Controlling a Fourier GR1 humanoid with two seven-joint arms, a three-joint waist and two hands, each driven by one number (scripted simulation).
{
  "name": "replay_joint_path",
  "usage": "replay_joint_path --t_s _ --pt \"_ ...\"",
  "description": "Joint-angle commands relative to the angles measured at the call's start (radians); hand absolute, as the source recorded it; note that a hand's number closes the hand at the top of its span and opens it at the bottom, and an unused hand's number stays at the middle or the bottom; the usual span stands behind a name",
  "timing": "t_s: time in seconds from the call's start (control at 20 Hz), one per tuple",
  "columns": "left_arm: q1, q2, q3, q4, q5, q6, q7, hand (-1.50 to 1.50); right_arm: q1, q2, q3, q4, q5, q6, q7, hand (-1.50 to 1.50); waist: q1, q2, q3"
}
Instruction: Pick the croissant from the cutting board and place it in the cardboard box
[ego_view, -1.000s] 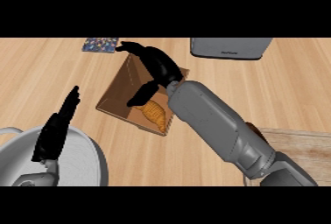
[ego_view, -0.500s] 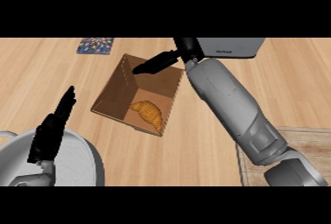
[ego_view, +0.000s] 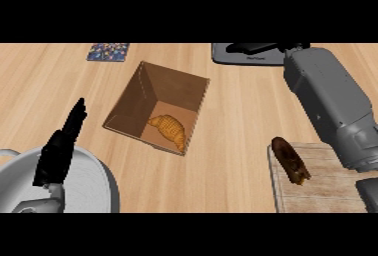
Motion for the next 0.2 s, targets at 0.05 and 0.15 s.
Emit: replay_joint_path --t_s 0.05,0.15 --pt "-0.029 0.002 0.000 0.021 0.003 -0.013 0.037 0.00 0.026 -0.155 -0.035 0.097 0.003 0.199 -0.095 -1.50 0.003 0.006 -0.003" --pt "0.038 -0.003 -0.001 0.013 -0.006 -0.001 -0.027 0.00 0.013 -0.201 -0.041 0.116 0.010 0.255 -0.115 -1.50 0.010 0.004 -0.003"
